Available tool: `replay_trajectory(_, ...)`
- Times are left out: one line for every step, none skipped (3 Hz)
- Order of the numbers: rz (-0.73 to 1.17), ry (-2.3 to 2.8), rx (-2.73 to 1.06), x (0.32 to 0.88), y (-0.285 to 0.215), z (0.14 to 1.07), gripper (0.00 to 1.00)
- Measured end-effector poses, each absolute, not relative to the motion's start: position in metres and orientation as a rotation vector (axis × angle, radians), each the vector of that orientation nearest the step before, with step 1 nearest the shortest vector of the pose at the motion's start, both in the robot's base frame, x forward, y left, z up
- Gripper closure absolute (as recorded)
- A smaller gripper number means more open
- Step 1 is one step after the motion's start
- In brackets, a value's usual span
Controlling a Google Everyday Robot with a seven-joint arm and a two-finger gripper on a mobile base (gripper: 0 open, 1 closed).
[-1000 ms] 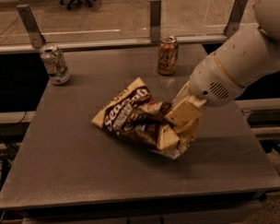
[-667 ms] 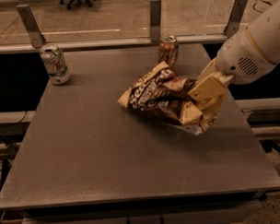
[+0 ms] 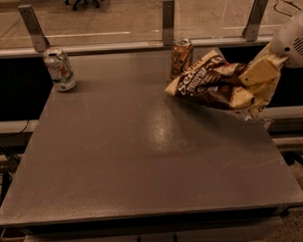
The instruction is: Move brown chip bag near orange can
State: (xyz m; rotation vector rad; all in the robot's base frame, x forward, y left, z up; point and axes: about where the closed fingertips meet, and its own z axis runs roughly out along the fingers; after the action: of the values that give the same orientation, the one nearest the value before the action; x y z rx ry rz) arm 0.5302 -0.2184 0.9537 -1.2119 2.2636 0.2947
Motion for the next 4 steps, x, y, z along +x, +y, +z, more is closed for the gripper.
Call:
replay_trajectory(0.239, 2.312, -1.144, 0.545, -0.256, 0.951, 1.0)
replay_trajectory(0.192, 2.354, -1.084, 0.556, -0.29, 0.948, 1.0)
replay_trajectory(0.157, 2.367, -1.038, 0.569, -0.312, 0.949, 1.0)
replay_trajectory(0.144, 2.367, -0.992, 0.587, -0.323, 0.949, 1.0)
